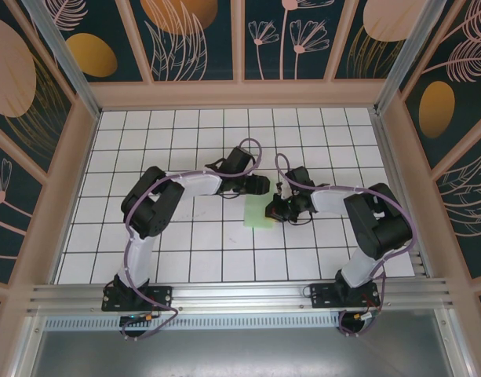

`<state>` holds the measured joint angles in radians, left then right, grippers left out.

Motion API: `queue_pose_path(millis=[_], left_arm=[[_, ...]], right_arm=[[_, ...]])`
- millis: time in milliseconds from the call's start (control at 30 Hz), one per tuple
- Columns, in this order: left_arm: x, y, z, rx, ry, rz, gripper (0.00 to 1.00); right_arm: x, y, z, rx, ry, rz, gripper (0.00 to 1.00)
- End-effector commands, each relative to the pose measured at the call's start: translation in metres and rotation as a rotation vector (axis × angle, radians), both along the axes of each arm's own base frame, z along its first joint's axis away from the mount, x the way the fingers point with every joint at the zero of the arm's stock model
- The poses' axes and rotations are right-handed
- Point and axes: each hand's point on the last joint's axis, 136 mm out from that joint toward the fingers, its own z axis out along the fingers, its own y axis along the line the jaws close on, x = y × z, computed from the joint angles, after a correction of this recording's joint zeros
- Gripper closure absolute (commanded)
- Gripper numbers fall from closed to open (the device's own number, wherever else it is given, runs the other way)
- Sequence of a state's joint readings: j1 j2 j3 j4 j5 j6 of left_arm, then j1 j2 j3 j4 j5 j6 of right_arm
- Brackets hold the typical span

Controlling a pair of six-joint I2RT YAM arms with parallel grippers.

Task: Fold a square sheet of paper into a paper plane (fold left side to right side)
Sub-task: First fold the square sheet of paper in half at the center of the table.

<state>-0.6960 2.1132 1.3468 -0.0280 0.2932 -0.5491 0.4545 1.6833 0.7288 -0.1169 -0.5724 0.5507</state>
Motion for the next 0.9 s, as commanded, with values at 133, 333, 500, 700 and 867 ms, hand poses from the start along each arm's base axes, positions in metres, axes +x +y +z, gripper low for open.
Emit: queue_pose_path(millis=[133,333,500,700,867], left_arm=[[0.046,0.035,-0.021,0.104,-0.066,0.115,0.38],[0.058,0.040,-0.020,0.097,-0.067,0.137,0.37],[0.069,0.039,-0.015,0.084,-0.079,0.148,0.36],[0.077,0.034,-0.014,0.072,-0.082,0.151,0.36],[0.084,0.038,-0.021,0.094,-0.082,0.167,0.36]], right_arm=[[-0.051,-0.057,-0.062,-0.315,0.185,-0.022,1.00],[-0.051,-0.057,-0.063,-0.317,0.186,-0.019,1.00],[-0.051,-0.056,-0.065,-0.317,0.189,-0.017,1.00],[-0.051,-0.055,-0.064,-0.317,0.189,-0.011,1.00],[-0.050,-0.055,-0.064,-0.319,0.187,-0.009,1.00]])
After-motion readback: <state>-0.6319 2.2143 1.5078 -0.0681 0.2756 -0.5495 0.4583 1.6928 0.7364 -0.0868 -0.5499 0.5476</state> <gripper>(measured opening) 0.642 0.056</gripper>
